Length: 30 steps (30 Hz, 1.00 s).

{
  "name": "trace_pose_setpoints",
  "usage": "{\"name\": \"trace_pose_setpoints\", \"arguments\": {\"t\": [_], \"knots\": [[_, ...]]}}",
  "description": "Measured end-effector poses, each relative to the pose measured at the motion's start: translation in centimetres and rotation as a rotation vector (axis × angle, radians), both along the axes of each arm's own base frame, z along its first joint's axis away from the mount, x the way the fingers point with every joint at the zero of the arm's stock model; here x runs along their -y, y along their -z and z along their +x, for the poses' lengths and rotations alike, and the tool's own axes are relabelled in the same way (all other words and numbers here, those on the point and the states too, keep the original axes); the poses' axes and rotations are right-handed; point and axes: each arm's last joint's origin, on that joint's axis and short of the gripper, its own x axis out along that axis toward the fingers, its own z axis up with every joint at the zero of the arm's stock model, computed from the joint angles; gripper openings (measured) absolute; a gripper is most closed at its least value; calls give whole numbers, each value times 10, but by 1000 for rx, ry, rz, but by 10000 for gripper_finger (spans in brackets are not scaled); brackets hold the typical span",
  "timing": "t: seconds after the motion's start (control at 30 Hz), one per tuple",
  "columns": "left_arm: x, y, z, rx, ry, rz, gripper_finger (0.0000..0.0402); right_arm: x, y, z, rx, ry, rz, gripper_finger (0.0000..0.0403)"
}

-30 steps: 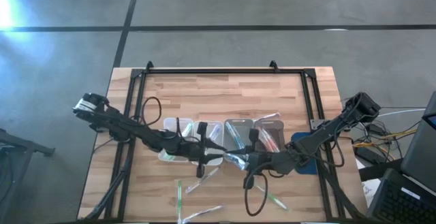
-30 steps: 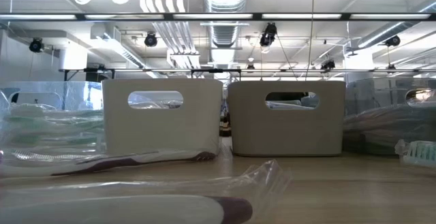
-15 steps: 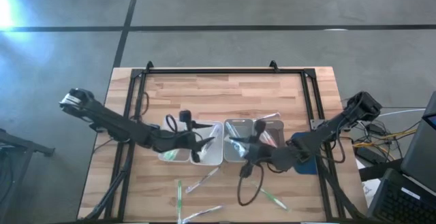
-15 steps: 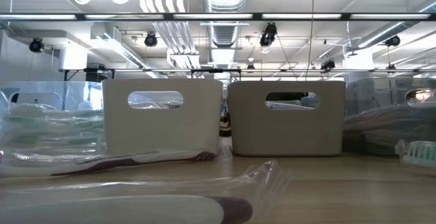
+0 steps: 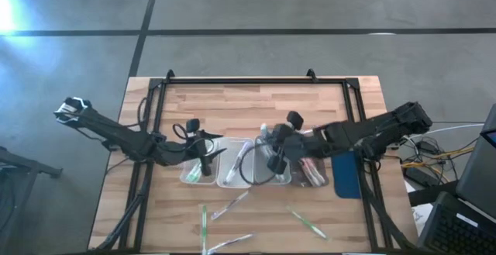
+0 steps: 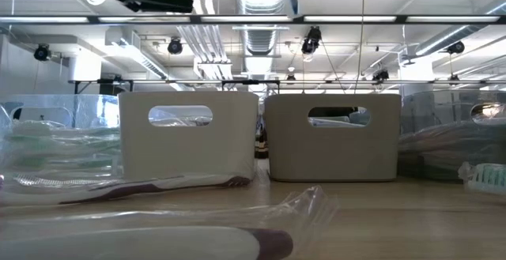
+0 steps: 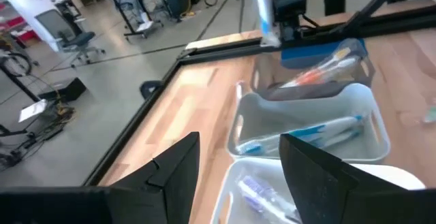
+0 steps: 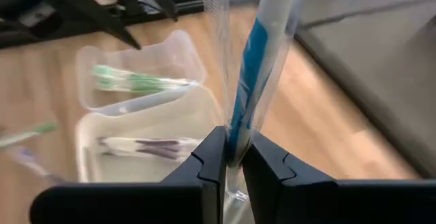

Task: Pick & Place Toothbrushes
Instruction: Put the blue toothbrush into the gray bin

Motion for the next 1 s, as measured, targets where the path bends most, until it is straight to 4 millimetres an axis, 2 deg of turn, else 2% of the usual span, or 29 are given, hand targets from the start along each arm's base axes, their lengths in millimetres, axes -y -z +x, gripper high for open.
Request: {"name": "trace_pose_setpoints", "arguments": {"t": [0.27, 0.53, 0.73, 1.0], "knots": [[-9, -1, -21, 66, -39, -57, 206, 28, -2, 8, -22, -35, 262, 33], [-13, 7, -32, 72, -43, -77, 206, 47, 8, 4, -111, 89, 345, 33], [-14, 7, -34, 92, -43, -89, 206, 54, 12, 5, -147, 93, 468, 33], [-14, 5, -33, 111, -42, -101, 206, 67, 21, 12, -176, 131, 487, 34]]}}
